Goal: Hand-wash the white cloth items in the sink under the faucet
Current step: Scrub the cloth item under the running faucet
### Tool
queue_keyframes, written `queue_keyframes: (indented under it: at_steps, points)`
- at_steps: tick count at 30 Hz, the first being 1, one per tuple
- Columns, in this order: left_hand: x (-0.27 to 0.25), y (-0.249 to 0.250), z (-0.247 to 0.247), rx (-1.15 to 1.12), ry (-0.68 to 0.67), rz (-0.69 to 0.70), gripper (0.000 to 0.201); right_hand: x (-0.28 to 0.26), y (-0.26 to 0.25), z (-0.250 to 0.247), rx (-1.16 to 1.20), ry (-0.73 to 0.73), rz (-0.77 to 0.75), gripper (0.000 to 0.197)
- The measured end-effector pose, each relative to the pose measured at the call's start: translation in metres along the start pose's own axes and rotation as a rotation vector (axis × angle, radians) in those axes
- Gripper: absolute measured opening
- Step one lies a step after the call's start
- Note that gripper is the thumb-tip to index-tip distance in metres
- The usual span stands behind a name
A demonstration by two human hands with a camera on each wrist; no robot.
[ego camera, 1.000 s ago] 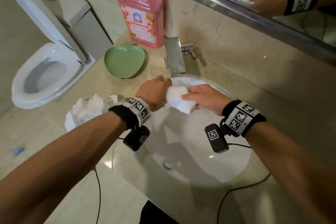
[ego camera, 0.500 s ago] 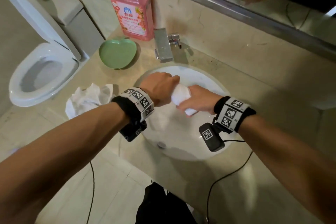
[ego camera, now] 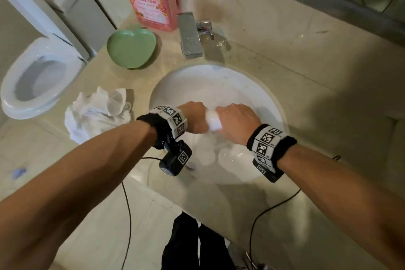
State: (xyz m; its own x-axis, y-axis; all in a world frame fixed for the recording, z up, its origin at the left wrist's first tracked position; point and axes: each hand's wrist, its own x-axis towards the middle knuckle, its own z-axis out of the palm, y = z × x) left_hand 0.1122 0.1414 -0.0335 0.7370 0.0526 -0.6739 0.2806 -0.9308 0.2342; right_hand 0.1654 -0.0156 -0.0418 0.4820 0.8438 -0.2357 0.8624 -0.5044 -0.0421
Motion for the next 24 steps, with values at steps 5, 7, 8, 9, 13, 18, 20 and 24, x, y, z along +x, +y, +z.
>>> queue_keyframes:
  at_steps: [5,7,8,9,13,18,20,24]
  points:
    - [-0.003,-0.005,-0.005,-0.201,-0.131,0.028,0.022,-0.006,0.002,-0.003,0.242,0.036,0.003,0.051]
    - [-0.006,-0.006,-0.010,-0.247,-0.189,0.026,0.037,-0.005,0.004,-0.007,0.365,-0.011,0.035,0.052]
    - [-0.008,-0.008,-0.012,-0.247,-0.177,0.010,0.047,-0.003,0.005,-0.010,0.453,-0.069,0.087,0.050]
    - [-0.010,-0.010,-0.012,-0.214,-0.111,0.010,0.058,-0.001,0.007,-0.013,0.555,-0.142,0.148,0.048]
    - [-0.027,-0.014,0.002,0.020,0.365,0.168,0.072,0.006,0.006,-0.020,0.945,-0.240,0.354,0.033]
    - [-0.038,-0.008,0.007,0.251,0.504,0.114,0.072,0.005,-0.001,-0.036,1.353,-0.379,0.437,0.033]
    - [-0.038,-0.006,-0.008,0.312,0.517,0.134,0.045,0.002,-0.003,-0.042,1.352,-0.437,0.423,0.032]
    - [-0.042,-0.001,-0.025,0.318,0.461,0.235,0.031,-0.002,-0.003,-0.053,1.291,-0.385,0.400,0.044]
